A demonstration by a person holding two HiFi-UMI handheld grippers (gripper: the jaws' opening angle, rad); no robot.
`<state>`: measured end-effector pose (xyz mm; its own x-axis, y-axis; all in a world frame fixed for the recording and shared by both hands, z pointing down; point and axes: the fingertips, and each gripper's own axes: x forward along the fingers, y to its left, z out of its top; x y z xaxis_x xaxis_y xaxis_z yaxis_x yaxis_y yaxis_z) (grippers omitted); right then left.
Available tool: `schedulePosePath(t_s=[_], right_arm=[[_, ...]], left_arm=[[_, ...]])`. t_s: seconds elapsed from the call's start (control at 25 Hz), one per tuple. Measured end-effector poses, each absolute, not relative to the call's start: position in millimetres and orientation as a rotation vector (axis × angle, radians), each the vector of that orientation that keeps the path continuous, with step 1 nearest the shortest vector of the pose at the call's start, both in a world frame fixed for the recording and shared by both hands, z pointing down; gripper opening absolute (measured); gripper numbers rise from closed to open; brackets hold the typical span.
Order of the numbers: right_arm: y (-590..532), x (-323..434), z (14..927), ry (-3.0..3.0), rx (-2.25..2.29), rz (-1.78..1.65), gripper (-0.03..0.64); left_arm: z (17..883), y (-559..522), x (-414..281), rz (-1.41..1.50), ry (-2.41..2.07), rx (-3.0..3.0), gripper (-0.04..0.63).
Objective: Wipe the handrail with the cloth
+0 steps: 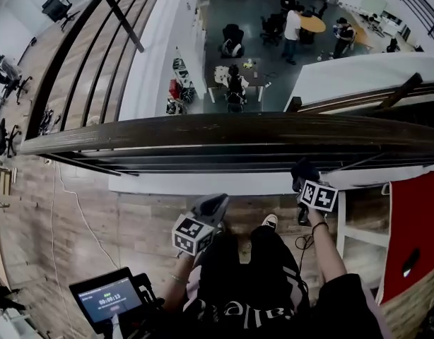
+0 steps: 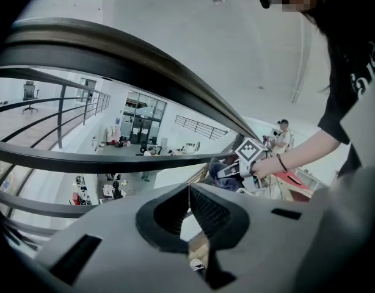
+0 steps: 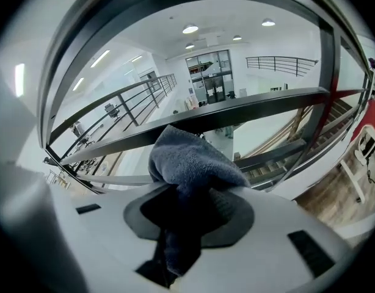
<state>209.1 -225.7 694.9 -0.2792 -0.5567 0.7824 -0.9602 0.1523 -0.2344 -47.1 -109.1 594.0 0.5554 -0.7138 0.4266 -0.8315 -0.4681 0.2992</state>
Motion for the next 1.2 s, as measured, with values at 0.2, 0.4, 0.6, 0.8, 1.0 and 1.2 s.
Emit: schedulePosePath(t_s=[0.2, 0.4, 0.6, 0.8, 1.0, 1.2], right_arm=[[-203, 148, 719, -1.964, 1.378, 0.994, 0.103], [-187, 58, 723, -2.019, 1.279, 0.994, 0.103], [-172, -80, 738, -2.011, 1.191, 0.985, 0.103], [-170, -163, 758, -2.044, 1.053, 0.973, 0.103], [-165, -239, 776, -2.085, 0.934, 0.956, 0.103], [-170, -302, 804, -2.119, 0.891, 0.966, 0.103]], left_arm=[[619, -79, -64, 0.363, -1.213, 2.317, 0.002], [637, -60, -117, 0.404, -1.210, 2.318, 0.002], [655, -44, -222, 0.387, -1.237, 2.275, 0.002], [672, -33, -255, 0.361, -1.272, 2.223, 0.002], [687, -16, -285, 0.332, -1.333, 2.151, 0.002], [711, 5, -320, 0.292, -1.413, 2.060, 0.002]])
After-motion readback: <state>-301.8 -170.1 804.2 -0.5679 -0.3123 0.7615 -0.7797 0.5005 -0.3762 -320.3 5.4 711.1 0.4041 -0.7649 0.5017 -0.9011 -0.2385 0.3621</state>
